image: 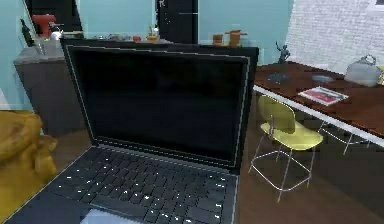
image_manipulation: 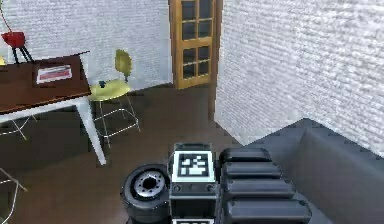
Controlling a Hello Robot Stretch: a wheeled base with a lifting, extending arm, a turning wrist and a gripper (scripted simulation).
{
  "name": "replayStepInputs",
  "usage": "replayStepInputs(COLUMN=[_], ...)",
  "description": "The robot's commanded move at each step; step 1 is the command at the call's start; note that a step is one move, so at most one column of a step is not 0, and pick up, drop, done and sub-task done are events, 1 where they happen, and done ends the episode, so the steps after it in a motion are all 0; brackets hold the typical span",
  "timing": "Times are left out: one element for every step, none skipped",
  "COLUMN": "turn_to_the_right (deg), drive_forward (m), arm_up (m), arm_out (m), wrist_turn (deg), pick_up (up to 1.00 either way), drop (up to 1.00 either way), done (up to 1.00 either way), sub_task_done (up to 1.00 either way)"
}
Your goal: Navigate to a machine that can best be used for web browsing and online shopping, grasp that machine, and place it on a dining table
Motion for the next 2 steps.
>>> replayStepInputs(turn_to_the_right=[0.0, 0.0], drive_forward=[1.00, 0.20], arm_up=[0.00, 0.00], arm_out=[0.00, 0.00], wrist_turn=[0.0, 0.0], pick_up=[0.00, 0.00], drop=[0.00, 0.00], done=[0.00, 0.00], sub_task_done=[0.00, 0.00])
